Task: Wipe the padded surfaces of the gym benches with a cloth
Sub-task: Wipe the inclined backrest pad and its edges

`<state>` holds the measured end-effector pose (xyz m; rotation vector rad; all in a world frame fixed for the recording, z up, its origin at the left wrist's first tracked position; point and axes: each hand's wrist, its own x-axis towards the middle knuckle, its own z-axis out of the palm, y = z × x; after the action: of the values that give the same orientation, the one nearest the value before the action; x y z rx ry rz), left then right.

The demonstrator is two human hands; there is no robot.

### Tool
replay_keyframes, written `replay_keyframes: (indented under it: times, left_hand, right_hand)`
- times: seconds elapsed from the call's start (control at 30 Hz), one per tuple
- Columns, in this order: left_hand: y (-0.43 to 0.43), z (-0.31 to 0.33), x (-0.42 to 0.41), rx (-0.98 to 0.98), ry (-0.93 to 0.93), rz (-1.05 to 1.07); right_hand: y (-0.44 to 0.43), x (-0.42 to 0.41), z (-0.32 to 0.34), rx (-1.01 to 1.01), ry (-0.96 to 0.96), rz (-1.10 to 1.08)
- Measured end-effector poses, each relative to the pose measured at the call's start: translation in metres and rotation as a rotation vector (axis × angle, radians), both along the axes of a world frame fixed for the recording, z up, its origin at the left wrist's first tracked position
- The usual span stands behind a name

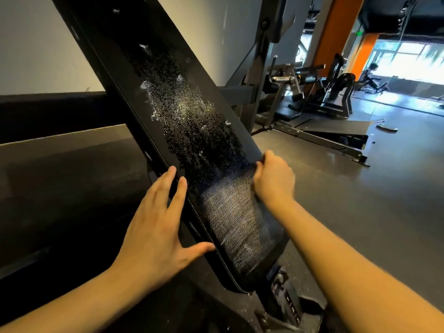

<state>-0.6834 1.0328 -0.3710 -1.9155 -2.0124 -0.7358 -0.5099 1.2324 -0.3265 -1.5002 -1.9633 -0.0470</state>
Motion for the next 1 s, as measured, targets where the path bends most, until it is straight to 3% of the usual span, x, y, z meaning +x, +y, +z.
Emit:
replay_keyframes:
  times: [0.07,0.13,0.2,0.4,0.47,0.57,0.67,0.73,0.87,1.0]
  left_hand:
    - [-0.001,0.0,-0.004,-0.008,0.009,-0.011]
    - [-0.004,0.002,-0.009,-0.01,0.002,-0.031]
    - [-0.006,0.005,-0.016,0.009,-0.012,-0.055]
    - [-0.01,0.01,-0.025,0.011,0.019,-0.046]
    - [-0.006,0.018,-0.031,0.023,0.013,-0.015]
    - [0.005,0.032,-0.041,0.04,-0.037,0.06]
    - [0.008,0.038,-0.05,0.031,-0.127,0.104]
    - [0.008,0.037,-0.053,0.022,-0.129,0.099]
    - [0.012,0.036,-0.05,0.015,-0.114,0.086]
    - [0.015,0.033,-0.044,0.054,-0.096,0.086]
  right_hand:
    - [-0.049,-0.027,-0.001,0.049,0.067,0.245]
    - [-0.094,-0.037,-0.01,0.151,0.015,0.564]
    - [-0.087,-0.026,-0.012,0.217,-0.064,0.662]
    - [0.032,0.034,-0.009,-0.048,-0.144,-0.071]
    - [0.013,0.015,-0.004,-0.036,-0.069,-0.038]
    - [-0.055,-0.035,0.006,0.057,0.033,0.326]
    - [-0.096,-0.052,0.004,0.264,-0.113,0.644]
    - [-0.062,-0.04,0.002,0.233,-0.077,0.572]
    - [0.042,0.009,0.005,-0.012,-0.082,0.014]
    - [0.032,-0.002,0.004,-0.003,-0.053,-0.027]
